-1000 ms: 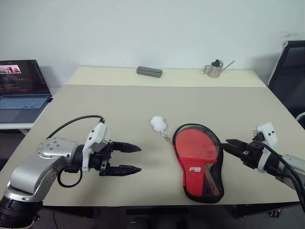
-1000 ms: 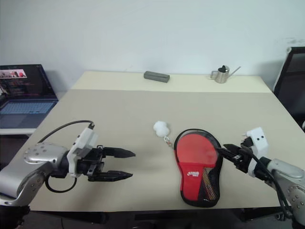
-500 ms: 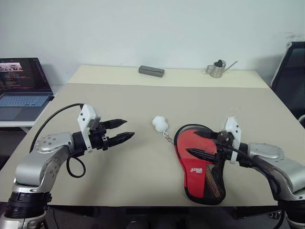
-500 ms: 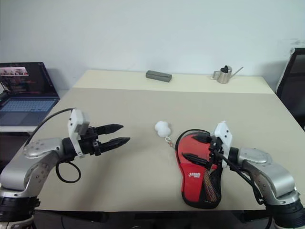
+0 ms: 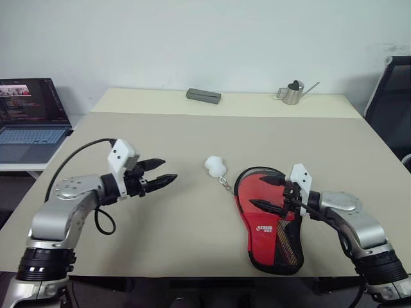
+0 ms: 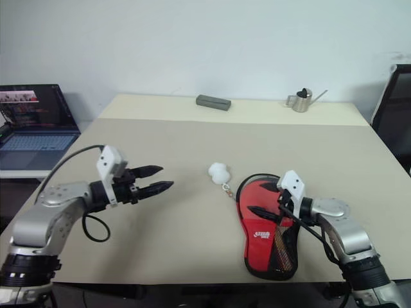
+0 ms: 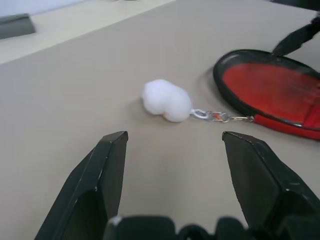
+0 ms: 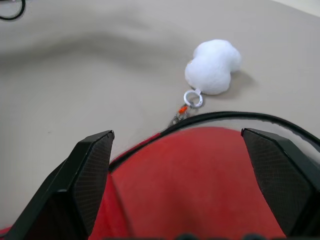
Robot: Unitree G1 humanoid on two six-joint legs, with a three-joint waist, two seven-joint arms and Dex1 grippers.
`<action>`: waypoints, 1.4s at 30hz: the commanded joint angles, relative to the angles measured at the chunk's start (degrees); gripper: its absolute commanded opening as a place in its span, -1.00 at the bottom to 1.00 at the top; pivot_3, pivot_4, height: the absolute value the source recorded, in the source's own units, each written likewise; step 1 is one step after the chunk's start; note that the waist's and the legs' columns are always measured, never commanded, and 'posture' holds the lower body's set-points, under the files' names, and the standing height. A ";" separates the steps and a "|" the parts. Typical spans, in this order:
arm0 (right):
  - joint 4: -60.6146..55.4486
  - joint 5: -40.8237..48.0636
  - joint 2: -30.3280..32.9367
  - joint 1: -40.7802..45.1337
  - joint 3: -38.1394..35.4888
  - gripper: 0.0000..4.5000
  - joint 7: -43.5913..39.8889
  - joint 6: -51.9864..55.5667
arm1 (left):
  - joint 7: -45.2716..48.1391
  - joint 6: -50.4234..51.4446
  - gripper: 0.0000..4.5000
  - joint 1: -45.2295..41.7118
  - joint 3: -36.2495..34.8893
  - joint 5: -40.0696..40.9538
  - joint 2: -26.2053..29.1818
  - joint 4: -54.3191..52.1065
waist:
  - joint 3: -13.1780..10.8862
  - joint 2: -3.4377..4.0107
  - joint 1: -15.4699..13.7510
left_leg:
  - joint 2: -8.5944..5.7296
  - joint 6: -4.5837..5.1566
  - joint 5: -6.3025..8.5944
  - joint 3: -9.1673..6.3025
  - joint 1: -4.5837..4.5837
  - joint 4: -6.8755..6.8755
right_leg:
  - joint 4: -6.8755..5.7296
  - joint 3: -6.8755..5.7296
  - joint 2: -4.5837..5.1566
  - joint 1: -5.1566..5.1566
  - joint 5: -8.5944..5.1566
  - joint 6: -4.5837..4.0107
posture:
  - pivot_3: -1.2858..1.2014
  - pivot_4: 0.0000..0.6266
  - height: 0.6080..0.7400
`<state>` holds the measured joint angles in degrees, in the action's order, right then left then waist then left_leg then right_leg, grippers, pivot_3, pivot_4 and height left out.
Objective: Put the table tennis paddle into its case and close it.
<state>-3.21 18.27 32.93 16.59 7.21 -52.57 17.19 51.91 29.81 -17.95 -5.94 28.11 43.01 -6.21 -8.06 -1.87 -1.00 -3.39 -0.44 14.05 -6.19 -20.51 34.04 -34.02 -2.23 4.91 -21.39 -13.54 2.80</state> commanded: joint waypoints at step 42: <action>2.16 -4.98 -0.06 -4.45 -2.97 0.99 6.86 6.97 | -0.19 -3.22 0.46 -8.43 4.71 -7.28 -5.90 7.04 | 0.16 -0.07 -0.05 | 0.00 0.00 0.00 0.01 0.39 0.02 | -0.05 0.01 0.00 0.16 0.01 0.03 | 0.03 -0.52 1.00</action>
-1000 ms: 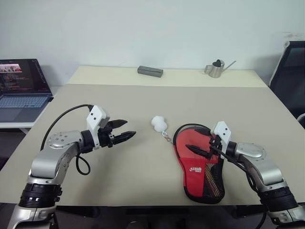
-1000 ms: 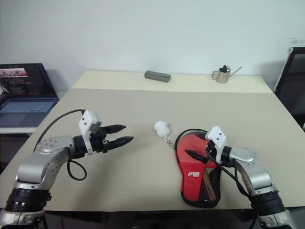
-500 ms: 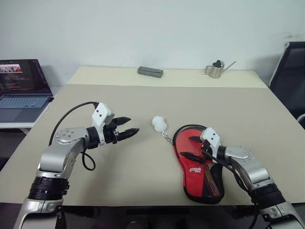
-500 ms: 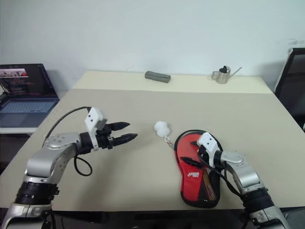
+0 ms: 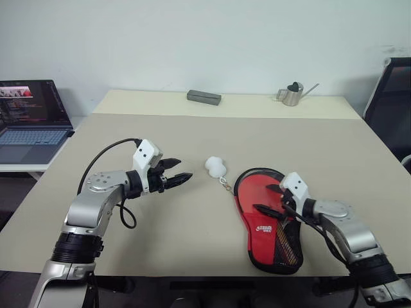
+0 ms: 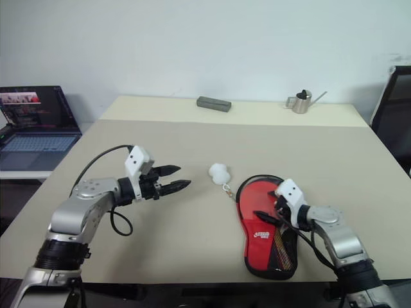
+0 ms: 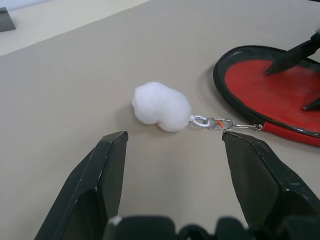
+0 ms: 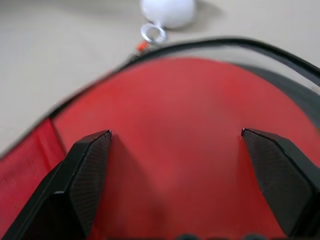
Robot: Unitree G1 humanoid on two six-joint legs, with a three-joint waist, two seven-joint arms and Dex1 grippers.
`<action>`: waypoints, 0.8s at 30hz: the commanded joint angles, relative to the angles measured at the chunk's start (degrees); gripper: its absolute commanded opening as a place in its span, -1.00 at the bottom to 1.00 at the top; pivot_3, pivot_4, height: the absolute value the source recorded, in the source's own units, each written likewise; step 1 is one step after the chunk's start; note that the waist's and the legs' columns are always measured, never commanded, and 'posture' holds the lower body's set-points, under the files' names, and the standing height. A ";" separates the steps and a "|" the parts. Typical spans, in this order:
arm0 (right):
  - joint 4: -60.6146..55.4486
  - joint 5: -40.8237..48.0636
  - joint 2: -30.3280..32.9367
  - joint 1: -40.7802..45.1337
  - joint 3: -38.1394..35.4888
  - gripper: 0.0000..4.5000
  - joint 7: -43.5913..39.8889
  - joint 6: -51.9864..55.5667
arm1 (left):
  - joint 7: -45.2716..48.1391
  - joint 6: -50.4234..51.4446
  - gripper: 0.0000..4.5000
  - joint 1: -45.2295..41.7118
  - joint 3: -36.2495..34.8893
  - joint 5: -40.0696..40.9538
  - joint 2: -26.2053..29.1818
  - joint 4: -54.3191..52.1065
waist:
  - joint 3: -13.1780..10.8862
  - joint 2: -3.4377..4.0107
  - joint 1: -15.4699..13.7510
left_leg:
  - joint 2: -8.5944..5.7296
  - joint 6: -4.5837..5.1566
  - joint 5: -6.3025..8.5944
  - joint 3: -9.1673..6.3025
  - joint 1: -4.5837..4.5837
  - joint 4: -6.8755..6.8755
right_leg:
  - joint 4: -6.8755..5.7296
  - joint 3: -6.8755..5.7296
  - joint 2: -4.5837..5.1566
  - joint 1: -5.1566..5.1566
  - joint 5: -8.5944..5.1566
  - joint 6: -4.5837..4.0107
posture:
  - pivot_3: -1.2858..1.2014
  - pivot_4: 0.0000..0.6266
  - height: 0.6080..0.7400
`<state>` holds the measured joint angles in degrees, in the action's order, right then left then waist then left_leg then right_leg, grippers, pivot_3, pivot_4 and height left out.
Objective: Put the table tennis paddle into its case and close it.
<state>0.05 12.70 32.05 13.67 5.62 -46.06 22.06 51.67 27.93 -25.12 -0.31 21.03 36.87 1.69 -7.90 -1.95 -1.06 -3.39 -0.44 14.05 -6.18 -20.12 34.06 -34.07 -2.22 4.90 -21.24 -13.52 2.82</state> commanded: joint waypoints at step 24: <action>8.01 4.40 -2.53 6.56 -10.89 0.91 8.56 5.91 | 0.53 -1.13 0.46 -1.63 -1.37 0.60 0.00 -1.63 | -0.08 0.12 0.97 | 0.00 0.01 -0.01 0.06 -0.20 0.00 | -0.02 0.04 -0.01 0.03 0.02 0.01 | 0.03 -0.52 1.00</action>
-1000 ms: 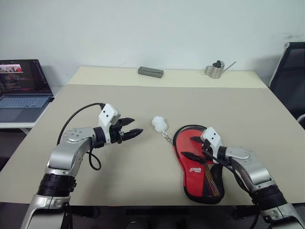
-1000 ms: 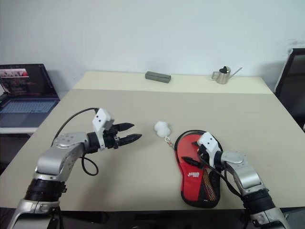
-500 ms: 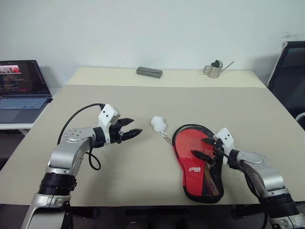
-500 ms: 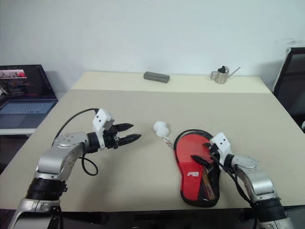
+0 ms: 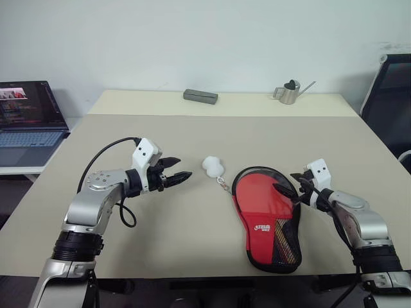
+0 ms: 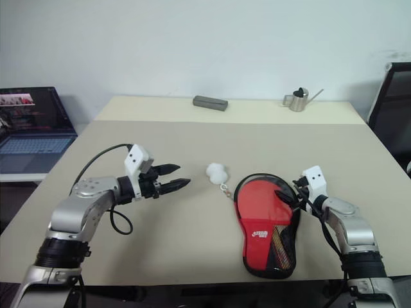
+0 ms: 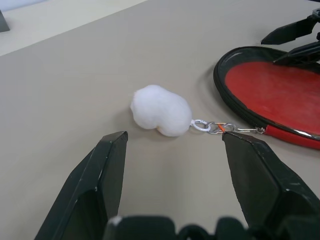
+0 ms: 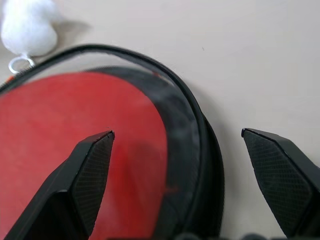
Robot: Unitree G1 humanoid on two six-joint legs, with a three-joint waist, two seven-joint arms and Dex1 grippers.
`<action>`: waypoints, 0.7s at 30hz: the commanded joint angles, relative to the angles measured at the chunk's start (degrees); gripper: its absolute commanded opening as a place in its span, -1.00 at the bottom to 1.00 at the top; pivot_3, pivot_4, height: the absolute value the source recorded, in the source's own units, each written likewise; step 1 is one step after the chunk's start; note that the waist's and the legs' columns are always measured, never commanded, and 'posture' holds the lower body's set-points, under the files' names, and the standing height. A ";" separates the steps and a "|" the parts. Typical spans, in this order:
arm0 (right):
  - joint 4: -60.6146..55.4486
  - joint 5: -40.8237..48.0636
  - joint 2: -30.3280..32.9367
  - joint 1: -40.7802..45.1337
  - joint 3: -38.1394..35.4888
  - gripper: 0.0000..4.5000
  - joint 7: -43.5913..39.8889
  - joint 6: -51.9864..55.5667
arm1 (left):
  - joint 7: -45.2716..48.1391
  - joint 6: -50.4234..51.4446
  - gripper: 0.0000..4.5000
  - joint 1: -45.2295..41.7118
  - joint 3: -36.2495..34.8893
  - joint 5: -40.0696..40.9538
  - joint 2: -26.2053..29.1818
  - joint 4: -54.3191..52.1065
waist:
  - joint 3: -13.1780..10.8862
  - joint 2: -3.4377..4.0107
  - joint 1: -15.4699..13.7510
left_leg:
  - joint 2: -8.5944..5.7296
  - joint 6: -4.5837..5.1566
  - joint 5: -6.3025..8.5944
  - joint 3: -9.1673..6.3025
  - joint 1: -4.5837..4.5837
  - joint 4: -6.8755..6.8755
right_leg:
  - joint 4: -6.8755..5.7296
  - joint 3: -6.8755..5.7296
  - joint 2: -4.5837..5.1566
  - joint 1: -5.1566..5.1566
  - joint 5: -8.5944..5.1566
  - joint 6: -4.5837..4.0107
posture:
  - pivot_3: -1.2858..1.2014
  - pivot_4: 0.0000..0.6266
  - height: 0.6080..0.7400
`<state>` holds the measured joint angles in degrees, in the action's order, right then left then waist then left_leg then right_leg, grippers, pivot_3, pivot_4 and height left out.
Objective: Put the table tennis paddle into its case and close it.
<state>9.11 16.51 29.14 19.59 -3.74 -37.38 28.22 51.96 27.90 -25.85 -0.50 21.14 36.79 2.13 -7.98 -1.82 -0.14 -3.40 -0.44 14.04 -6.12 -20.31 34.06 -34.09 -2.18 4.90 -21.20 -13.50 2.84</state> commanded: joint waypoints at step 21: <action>-1.69 0.80 1.09 0.29 -1.55 -0.99 -0.28 1.27 | 19.89 1.00 0.46 4.25 -3.94 11.02 11.87 -10.48 | -0.01 0.12 0.25 | 0.02 0.01 0.00 0.01 0.03 0.00 | -0.02 0.01 -0.01 0.00 -0.10 -0.17 | 0.03 -0.52 1.00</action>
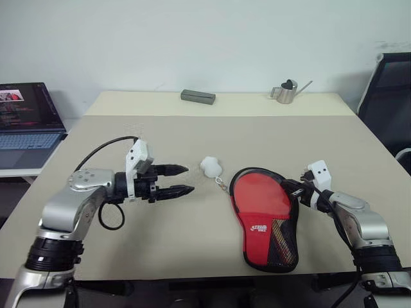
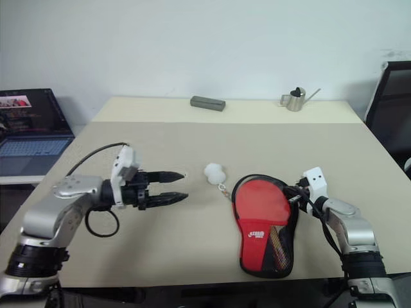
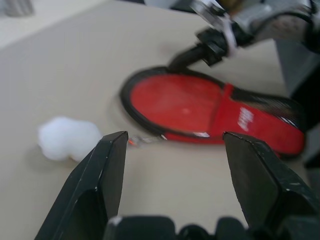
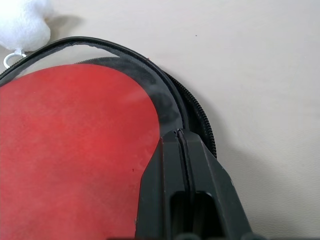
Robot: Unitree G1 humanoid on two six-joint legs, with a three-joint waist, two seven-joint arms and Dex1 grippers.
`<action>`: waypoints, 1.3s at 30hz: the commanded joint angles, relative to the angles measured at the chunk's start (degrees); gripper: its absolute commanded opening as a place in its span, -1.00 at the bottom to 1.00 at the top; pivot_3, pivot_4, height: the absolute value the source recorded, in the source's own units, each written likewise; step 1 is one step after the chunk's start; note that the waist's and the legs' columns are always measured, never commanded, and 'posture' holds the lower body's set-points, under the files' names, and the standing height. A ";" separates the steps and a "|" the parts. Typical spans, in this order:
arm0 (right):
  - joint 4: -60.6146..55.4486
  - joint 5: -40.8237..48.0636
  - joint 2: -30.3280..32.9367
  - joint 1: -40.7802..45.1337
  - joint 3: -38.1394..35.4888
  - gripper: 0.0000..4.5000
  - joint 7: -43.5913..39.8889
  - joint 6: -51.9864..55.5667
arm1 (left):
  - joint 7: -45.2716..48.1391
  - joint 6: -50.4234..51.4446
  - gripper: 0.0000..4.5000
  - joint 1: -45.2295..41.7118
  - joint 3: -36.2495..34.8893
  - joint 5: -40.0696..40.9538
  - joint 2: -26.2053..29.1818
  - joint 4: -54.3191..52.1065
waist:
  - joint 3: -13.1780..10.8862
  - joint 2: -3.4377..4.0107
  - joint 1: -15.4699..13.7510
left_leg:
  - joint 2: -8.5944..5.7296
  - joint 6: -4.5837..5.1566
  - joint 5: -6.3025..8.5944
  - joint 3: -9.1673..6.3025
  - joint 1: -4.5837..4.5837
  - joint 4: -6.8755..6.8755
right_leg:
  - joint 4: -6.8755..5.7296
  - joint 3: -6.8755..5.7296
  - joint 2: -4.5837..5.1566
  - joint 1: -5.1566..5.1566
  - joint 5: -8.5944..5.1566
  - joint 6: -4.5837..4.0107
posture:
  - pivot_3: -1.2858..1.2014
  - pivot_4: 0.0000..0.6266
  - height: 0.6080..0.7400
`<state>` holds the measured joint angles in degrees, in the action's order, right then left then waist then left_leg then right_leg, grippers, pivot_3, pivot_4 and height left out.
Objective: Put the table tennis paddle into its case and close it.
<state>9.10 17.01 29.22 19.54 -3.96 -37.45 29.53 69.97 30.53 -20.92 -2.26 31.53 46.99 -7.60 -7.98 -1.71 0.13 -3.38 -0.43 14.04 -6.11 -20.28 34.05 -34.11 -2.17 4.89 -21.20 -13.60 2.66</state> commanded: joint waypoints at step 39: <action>-12.13 0.08 3.47 -2.06 10.35 0.29 -15.37 -7.90 | -5.49 -7.44 0.46 -6.68 2.05 -11.88 -0.25 13.13 | -0.03 -0.03 -0.17 | -0.01 0.01 0.01 -0.05 0.02 0.00 | 0.02 -0.06 0.01 -0.13 0.06 0.14 | 0.03 -0.52 1.00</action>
<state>-3.07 17.51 32.85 16.55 6.23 -52.35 23.40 66.11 24.27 -25.79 -0.84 21.64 46.88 4.69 -8.02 -1.74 -0.04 -3.39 -0.42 14.05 -6.17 -20.30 34.05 -34.09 -2.23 4.89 -21.32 -13.53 2.81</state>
